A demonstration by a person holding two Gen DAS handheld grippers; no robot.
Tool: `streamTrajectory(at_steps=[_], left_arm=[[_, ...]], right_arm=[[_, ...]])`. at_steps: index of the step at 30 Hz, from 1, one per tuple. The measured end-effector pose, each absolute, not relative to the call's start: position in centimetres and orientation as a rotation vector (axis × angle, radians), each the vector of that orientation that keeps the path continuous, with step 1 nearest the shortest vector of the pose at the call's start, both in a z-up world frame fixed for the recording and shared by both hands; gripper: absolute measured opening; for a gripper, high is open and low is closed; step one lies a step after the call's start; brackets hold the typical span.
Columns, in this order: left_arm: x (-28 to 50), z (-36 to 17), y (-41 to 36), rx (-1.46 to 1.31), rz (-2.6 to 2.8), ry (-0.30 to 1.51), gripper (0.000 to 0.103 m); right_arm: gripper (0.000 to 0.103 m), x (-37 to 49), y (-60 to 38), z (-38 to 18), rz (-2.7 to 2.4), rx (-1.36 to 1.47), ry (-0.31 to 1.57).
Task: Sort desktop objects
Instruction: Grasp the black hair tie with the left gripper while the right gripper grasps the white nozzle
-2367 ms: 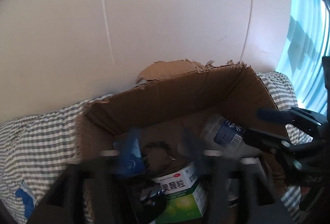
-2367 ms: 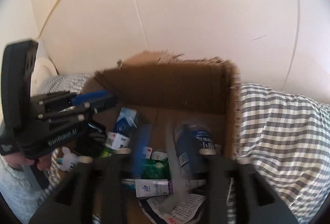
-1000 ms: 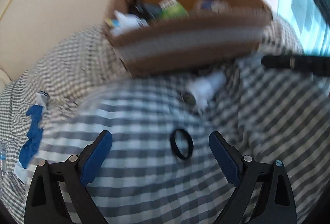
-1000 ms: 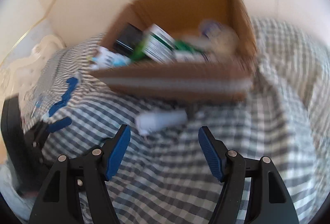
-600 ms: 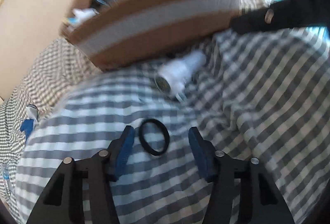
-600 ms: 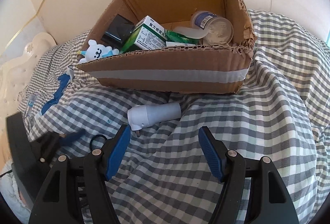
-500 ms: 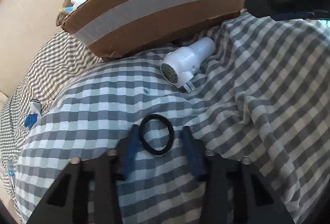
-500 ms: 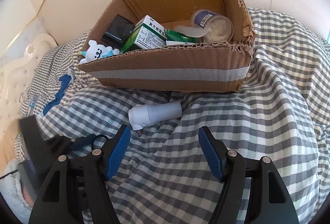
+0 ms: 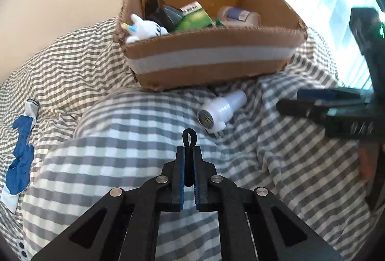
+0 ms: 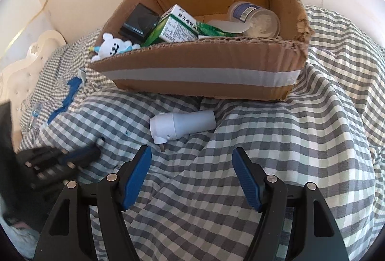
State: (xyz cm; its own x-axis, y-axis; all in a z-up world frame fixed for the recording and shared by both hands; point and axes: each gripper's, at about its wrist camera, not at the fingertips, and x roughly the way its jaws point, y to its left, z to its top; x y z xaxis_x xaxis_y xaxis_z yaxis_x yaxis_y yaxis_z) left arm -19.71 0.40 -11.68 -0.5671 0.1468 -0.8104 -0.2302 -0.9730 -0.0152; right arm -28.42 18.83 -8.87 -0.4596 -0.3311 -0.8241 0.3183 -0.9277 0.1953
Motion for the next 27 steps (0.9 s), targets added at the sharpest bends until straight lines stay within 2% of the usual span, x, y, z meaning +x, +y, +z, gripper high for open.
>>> streamTrajectory(at_steps=[4,9,14,17,27], left_arm=[[-20.5,-10.2,-1.5,-1.288,2.665,0.045,0.006],[-22.0,-9.3,-3.8,-1.222,2.782,-0.011,0.006],[-22.7,-10.7,-5.1,-1.275,2.754,-0.101,0.006],[-22.6,-11.3,-5.1,-1.28,2.738,-0.111,0.006],[-23.1,-12.5,-5.7,-1.329,2.664,-0.186,0.006]], right_arm=[[0.078,-28.6,17.3,-9.4,-2.377,1.359,0.029],[0.078,-29.4,14.9,-10.4,-2.4,1.395,0.054],[0.076,-30.7,13.6,-13.2,-2.416,1.503,-0.228],[0.059,-31.1,12.9,-14.1,-2.477,1.495,-0.272],[0.059,-32.8,13.8,-15.8,-2.524,1.555,-0.63]])
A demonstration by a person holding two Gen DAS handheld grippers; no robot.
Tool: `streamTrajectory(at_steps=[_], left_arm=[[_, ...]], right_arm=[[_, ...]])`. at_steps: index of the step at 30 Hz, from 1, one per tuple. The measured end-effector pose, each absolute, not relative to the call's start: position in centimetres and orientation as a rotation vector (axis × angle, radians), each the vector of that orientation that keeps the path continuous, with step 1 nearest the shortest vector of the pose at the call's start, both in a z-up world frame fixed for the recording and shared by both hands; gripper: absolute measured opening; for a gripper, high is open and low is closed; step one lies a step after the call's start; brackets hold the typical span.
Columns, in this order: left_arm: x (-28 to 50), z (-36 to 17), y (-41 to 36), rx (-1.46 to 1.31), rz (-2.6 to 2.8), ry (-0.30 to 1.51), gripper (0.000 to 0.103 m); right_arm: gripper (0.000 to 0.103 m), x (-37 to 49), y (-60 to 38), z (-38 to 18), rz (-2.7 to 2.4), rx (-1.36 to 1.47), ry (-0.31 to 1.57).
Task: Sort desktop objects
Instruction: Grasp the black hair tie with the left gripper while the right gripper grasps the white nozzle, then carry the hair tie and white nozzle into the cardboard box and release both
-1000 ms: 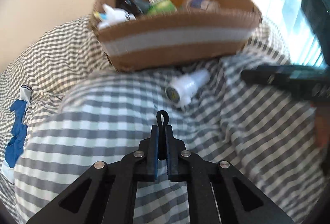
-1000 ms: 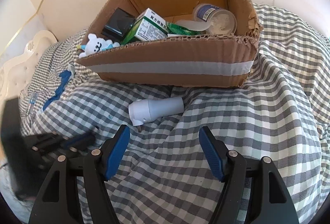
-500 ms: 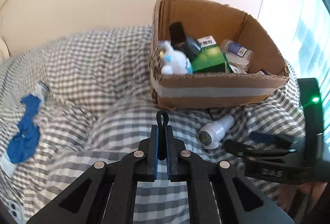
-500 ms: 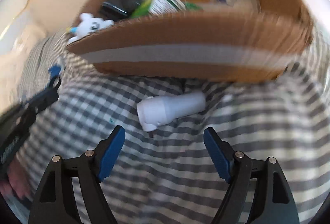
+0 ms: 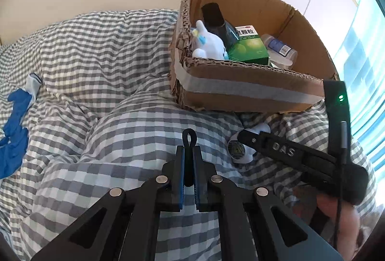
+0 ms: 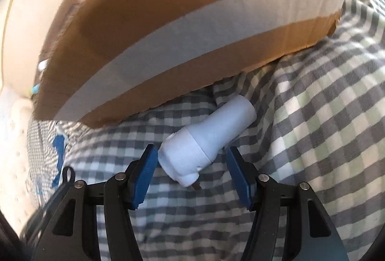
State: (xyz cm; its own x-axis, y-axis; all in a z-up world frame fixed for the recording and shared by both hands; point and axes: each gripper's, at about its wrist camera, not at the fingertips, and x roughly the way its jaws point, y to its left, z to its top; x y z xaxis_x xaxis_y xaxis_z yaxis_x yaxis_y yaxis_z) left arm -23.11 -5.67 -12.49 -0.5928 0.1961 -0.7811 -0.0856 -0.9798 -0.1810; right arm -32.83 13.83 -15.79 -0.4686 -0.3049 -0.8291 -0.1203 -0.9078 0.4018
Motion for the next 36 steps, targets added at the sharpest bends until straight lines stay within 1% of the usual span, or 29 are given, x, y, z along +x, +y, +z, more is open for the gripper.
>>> streamTrajectory(at_steps=[2,6,8,12,14,15,16,18,22,24,26,31,36], left_arm=[[-23.1,-12.5,-5.8,-1.329,2.663,-0.196,0.006],[-23.2,-12.6,-5.8,-1.331,2.656,-0.2,0.006],[-23.3,-12.7,-5.9,-1.337,2.655,-0.196,0.006],[-23.4,-12.8,-5.8,-1.348,2.649,-0.2,0.006],[-23.3,-12.8,-5.8,-1.349,2.652,-0.2,0.006],[-23.3,-12.8,-5.9,-1.349,2.652,-0.201,0.006],[-23.3,-12.8,-5.9,-1.349,2.653,-0.205,0.006],[-23.2,-12.8,-6.1,-1.347,2.652,-0.224,0.006],[-22.9,-12.8,-6.2,-1.343,2.663,-0.222,0.006],[-22.7,-12.7,-6.1,-1.339,2.671,-0.207,0.006],[-22.5,-12.6,-6.0,-1.336,2.676,-0.193,0.006],[-22.0,-12.3,-5.3,-1.313,2.688,-0.142,0.006],[-20.9,-11.4,-4.4,-1.273,2.693,-0.096,0.006]], right_arm=[[0.061,-33.2,13.7,-16.5,-2.521,1.559,-0.704],[0.062,-34.5,13.3,-18.9,-2.502,1.633,-0.865],[0.065,-34.9,13.3,-19.3,-2.518,1.624,-0.907],[0.065,-35.8,12.6,-20.1,-2.527,1.616,-0.821],[0.065,-35.8,12.7,-20.2,-2.503,1.61,-0.809],[0.062,-35.7,12.8,-20.1,-2.488,1.599,-0.813],[0.057,-35.5,13.1,-20.0,-2.471,1.588,-0.822],[0.056,-34.8,13.5,-19.5,-2.443,1.567,-0.82],[0.056,-33.0,13.3,-18.0,-2.428,1.55,-0.716],[0.056,-31.8,13.3,-17.0,-2.397,1.545,-0.711],[0.056,-30.2,13.4,-15.7,-2.36,1.512,-0.712],[0.056,-26.7,13.5,-12.3,-2.398,1.407,-0.575],[0.056,-24.6,14.7,-10.5,-2.409,1.335,-0.498]])
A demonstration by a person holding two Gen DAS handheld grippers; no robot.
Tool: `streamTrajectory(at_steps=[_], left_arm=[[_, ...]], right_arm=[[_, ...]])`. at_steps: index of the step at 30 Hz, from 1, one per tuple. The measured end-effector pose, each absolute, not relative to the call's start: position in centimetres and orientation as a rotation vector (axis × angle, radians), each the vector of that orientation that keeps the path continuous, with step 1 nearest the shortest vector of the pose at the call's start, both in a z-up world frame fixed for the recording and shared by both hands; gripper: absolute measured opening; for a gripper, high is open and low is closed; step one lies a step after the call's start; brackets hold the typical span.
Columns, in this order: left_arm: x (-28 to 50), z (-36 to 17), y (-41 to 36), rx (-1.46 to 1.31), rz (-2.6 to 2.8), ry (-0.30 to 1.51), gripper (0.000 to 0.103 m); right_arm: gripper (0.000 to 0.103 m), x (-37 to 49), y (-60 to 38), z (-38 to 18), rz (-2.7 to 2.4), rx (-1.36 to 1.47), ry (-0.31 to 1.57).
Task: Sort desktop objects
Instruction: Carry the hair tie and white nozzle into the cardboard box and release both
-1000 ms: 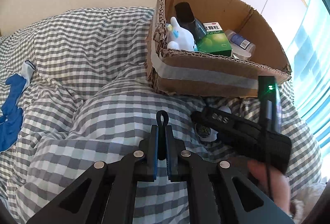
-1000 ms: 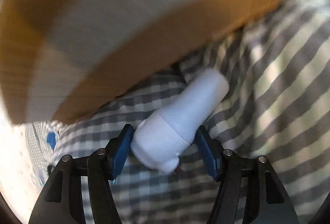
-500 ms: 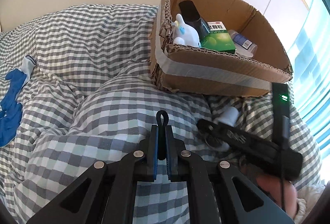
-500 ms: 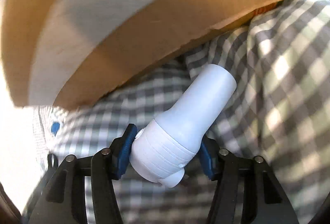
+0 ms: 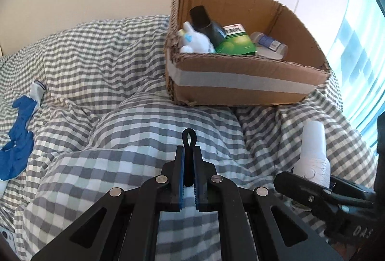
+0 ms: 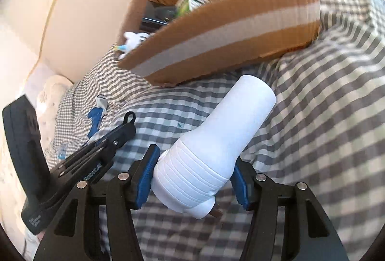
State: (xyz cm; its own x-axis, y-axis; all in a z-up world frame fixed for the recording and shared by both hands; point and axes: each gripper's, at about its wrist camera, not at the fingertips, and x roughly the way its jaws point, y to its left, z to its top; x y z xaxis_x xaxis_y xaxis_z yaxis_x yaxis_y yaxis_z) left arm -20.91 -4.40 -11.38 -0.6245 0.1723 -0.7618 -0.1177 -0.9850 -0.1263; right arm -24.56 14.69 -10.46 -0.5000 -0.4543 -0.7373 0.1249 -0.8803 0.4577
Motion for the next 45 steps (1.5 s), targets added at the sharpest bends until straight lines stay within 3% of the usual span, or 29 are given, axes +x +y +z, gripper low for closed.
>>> streamTrajectory(at_steps=[9,20,33,42,45], left_arm=[[-19.9,-8.6,-3.4,-1.212,2.705,-0.066,0.006],[-21.8,-4.5,-1.9,-1.104,2.698,-0.068,0.006],[-29.3,-0.1,0.1,-0.964,2.725,-0.04,0.006],[-36.0,0.0,1.4,-0.94,2.724,0.007,0.006],[-38.4,-0.6,1.5,-0.952,2.725,0.016,0.006]], right_arm=[[0.056,-23.9,14.0,-7.1,-2.482,1.205,-0.319],[0.056,-25.0,15.8,-2.4,-2.548,1.086,-0.267],[0.056,-30.2,17.4,2.7,-2.652,0.9,-0.069],[0.056,-37.6,18.1,2.4,-2.668,0.911,0.028],[0.056,-40.1,17.8,1.9,-2.7,0.896,0.142]])
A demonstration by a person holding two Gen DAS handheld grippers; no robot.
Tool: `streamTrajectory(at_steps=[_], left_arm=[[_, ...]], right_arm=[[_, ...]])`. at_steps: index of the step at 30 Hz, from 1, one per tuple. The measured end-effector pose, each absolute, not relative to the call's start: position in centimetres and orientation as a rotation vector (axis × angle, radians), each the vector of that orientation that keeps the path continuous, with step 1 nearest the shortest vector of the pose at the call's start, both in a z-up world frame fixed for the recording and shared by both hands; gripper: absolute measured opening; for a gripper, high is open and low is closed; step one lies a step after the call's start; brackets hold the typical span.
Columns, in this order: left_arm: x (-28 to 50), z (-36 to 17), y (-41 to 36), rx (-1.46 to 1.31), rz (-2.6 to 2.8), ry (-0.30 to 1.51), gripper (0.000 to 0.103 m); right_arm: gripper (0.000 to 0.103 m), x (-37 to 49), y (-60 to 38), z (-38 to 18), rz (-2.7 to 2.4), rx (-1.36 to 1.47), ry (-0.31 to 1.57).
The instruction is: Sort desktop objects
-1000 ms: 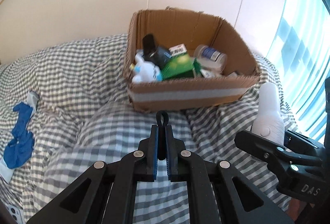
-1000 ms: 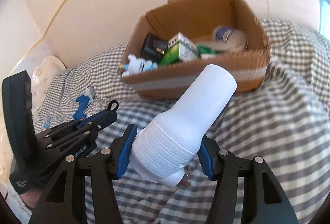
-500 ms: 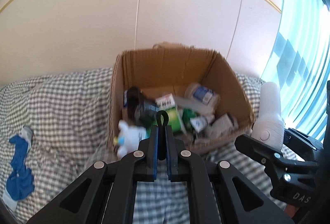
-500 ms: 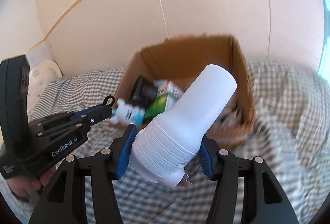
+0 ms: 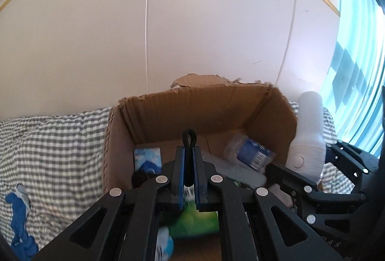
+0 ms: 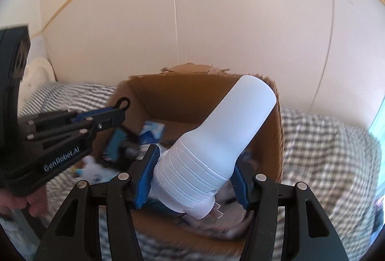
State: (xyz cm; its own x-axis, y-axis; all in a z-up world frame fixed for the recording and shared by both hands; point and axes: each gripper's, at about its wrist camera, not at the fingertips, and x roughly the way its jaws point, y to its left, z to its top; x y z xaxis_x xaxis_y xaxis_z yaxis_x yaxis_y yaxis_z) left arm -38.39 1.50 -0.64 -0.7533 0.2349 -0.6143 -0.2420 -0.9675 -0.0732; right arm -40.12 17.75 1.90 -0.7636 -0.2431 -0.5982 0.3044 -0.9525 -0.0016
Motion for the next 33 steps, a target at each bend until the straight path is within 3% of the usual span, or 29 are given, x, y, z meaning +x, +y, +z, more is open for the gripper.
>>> streamTrajectory(at_steps=[6,10,12,14,16,23,26,30,33], left_arm=[[-42.1,-2.7,1.6,-1.01,2.71,0.036,0.006],[-43.3,-3.4,1.3,-1.048,2.69,0.034,0.01],[-43.9,-3.5,0.8,-1.083,2.66,-0.024,0.027],[-44.1,-3.2,0.5,-1.093,2.671,-0.067,0.068],[-43.7,-2.5,-0.1,-1.069,2.715,-0.098,0.083],[-40.2,1.6,-0.4,-1.036,2.77,-0.042,0.087],[-37.2,4.4,-0.2,-0.949,2.81,0.05,0.099],[-33.5,8.4,-1.0,-0.803,2.882,0.082,0.103],[-31.8,11.1,-2.0,-0.745,2.896,0.074,0.103]], right_arm=[[0.056,-43.9,17.3,0.5,-2.699,0.931,0.289],[0.056,-45.1,17.6,-0.3,-2.688,0.945,0.267],[0.06,-45.3,17.8,-0.4,-2.666,0.97,0.263],[0.072,-45.0,18.1,0.0,-2.665,0.957,0.257],[0.079,-44.4,18.4,0.8,-2.699,0.917,0.243],[0.08,-41.6,19.7,3.6,-2.753,0.879,0.172],[0.08,-39.2,19.4,5.4,-2.786,0.84,0.166],[0.08,-35.9,19.4,8.5,-2.812,0.772,0.169],[0.088,-32.7,19.4,11.0,-2.866,0.687,0.181]])
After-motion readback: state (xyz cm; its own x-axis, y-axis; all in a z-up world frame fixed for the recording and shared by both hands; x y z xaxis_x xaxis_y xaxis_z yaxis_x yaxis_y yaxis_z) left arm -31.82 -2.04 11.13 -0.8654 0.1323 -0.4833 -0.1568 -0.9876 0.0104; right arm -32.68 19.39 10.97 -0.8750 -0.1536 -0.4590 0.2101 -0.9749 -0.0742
